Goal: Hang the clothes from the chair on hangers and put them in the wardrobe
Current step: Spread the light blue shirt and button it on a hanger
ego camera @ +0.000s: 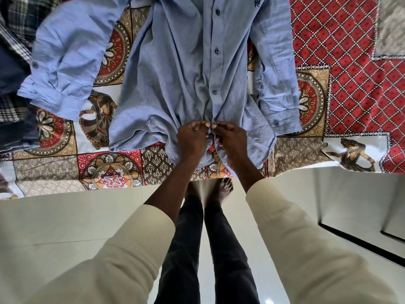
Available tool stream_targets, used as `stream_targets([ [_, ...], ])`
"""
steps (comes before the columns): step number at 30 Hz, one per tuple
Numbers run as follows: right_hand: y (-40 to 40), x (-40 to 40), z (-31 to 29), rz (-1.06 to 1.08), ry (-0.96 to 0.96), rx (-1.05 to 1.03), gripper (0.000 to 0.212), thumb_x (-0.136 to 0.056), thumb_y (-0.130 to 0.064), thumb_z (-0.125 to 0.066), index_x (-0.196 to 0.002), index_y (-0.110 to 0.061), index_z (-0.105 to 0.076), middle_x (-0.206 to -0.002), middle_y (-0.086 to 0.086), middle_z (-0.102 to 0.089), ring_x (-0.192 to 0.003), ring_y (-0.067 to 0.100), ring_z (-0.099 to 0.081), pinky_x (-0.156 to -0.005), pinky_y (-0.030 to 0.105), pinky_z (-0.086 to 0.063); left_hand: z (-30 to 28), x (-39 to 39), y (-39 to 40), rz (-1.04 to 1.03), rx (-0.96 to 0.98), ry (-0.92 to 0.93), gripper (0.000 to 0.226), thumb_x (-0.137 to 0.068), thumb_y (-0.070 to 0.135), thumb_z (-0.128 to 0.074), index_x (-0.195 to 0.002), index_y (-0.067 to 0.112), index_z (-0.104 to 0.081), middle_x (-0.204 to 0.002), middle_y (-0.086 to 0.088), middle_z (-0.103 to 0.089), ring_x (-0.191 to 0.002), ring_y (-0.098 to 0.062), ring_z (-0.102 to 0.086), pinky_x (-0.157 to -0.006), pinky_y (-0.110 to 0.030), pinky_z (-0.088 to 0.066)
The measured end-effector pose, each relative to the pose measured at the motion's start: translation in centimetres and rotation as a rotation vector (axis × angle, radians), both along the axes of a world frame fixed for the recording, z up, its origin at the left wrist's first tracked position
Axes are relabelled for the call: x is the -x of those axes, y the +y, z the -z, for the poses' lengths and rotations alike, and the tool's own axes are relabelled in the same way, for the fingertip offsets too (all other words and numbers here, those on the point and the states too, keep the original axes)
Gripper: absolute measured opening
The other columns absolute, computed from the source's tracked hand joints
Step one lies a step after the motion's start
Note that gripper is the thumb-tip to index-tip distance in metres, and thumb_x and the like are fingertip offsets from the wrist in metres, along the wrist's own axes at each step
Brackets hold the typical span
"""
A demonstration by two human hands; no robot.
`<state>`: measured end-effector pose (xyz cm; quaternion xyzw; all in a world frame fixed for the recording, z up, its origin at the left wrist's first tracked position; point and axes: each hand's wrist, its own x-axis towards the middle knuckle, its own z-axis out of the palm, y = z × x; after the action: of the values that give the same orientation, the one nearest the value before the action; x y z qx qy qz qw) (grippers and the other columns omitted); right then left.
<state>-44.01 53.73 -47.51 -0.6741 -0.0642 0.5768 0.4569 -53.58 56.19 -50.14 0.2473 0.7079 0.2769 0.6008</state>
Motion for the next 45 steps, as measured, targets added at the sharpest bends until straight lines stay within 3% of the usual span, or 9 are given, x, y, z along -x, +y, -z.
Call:
stream_targets([
  [6, 0.2, 0.2, 0.1, -0.036, -0.048, 0.027, 0.012, -0.087, 0.005, -0.063, -0.092, 0.014, -0.068, -0.055, 0.001, -0.065, -0.043, 0.003, -0.055, -0.046, 0.014, -0.042, -1.3, -0.1, 0.2, -0.089, 0.022, -0.143, 0.004, -0.086, -0.004, -0.067, -0.088, -0.008, -0.068, -0.058, -0.005, -0.067, -0.049, -0.012, -0.062, -0.049, -0.022, -0.054],
  [10, 0.1, -0.5, 0.6, -0.082, -0.097, 0.082, 0.021, -0.087, -0.009, -0.061, -0.067, -0.006, -0.066, -0.050, 0.000, -0.057, -0.042, 0.007, -0.046, -0.043, 0.017, -0.034, -1.4, 0.2, 0.4, -0.086, 0.057, -0.194, 0.005, -0.085, -0.005, -0.068, -0.083, -0.001, -0.069, -0.060, -0.005, -0.070, -0.055, -0.014, -0.067, -0.057, -0.025, -0.057],
  [21, 0.6, 0.3, 1.8, -0.257, -0.477, 0.018, 0.019, -0.075, -0.017, -0.070, -0.058, -0.013, -0.062, -0.057, 0.004, -0.060, -0.055, 0.005, -0.052, -0.056, 0.025, -0.040, -0.7, 1.2, 0.9, 0.069, 0.057, -0.137, 0.014, -0.090, 0.011, -0.067, -0.078, 0.005, -0.070, -0.065, -0.007, -0.069, -0.060, -0.016, -0.065, -0.057, -0.022, -0.053],
  [28, 0.8, 0.2, 1.9, -0.414, -0.709, -0.037, 0.012, -0.083, -0.014, -0.069, -0.078, -0.003, -0.067, -0.082, 0.003, -0.063, -0.074, 0.012, -0.057, -0.065, 0.025, -0.042, -0.5, 1.2, 1.5, 0.138, 0.052, -0.090, 0.016, -0.088, 0.008, -0.070, -0.090, -0.007, -0.069, -0.060, -0.006, -0.066, -0.053, -0.012, -0.061, -0.052, -0.021, -0.050],
  [32, 0.9, -0.4, 2.1, -0.486, -0.754, -0.041, 0.008, -0.083, -0.010, -0.066, -0.081, -0.003, -0.069, -0.091, 0.010, -0.066, -0.081, 0.019, -0.059, -0.065, 0.024, -0.037, -0.1, 1.1, 1.4, 0.212, -0.010, -0.029, 0.011, -0.092, 0.009, -0.065, -0.085, 0.004, -0.071, -0.065, -0.005, -0.068, -0.058, -0.013, -0.063, -0.058, -0.024, -0.051],
  [37, 1.0, -1.6, 2.2, -0.545, -0.695, -0.113, 0.006, -0.076, -0.014, -0.073, -0.079, -0.009, -0.072, -0.086, 0.005, -0.067, -0.079, 0.017, -0.059, -0.069, 0.028, -0.042, 0.2, 1.5, 1.3, 0.272, -0.138, 0.067, 0.011, -0.093, 0.011, -0.064, -0.084, 0.010, -0.071, -0.070, -0.007, -0.070, -0.061, -0.016, -0.065, -0.060, -0.029, -0.054],
  [40, 1.6, -2.8, 1.6, -0.581, -0.432, -0.091, 0.006, -0.079, -0.007, -0.075, -0.082, -0.006, -0.071, -0.077, 0.003, -0.065, -0.068, 0.010, -0.061, -0.065, 0.025, -0.047, 0.2, 1.2, 1.1, 0.224, -0.119, 0.048, 0.016, -0.095, 0.008, -0.060, -0.080, 0.011, -0.065, -0.060, -0.001, -0.064, -0.047, -0.010, -0.058, -0.048, -0.025, -0.050],
  [42, 2.0, -3.3, 1.1, -0.485, -0.216, -0.048, 0.005, -0.081, 0.003, -0.071, -0.083, 0.000, -0.068, -0.061, -0.002, -0.063, -0.051, 0.000, -0.055, -0.052, 0.015, -0.042, -0.1, 1.0, 1.1, 0.209, -0.107, -0.043, 0.004, -0.095, 0.005, -0.059, -0.092, 0.006, -0.058, -0.059, -0.005, -0.061, -0.045, -0.013, -0.056, -0.043, -0.025, -0.048],
  [45, 1.8, -3.2, 1.6, -0.383, -0.245, -0.014, 0.005, -0.078, 0.001, -0.075, -0.078, -0.001, -0.070, -0.055, -0.004, -0.064, -0.046, 0.002, -0.054, -0.049, 0.016, -0.042, -0.5, 1.4, 2.0, 0.165, -0.149, -0.112, 0.033, -0.089, 0.001, -0.067, -0.112, 0.011, -0.046, -0.073, -0.008, -0.065, -0.050, -0.017, -0.059, -0.043, -0.024, -0.046],
])
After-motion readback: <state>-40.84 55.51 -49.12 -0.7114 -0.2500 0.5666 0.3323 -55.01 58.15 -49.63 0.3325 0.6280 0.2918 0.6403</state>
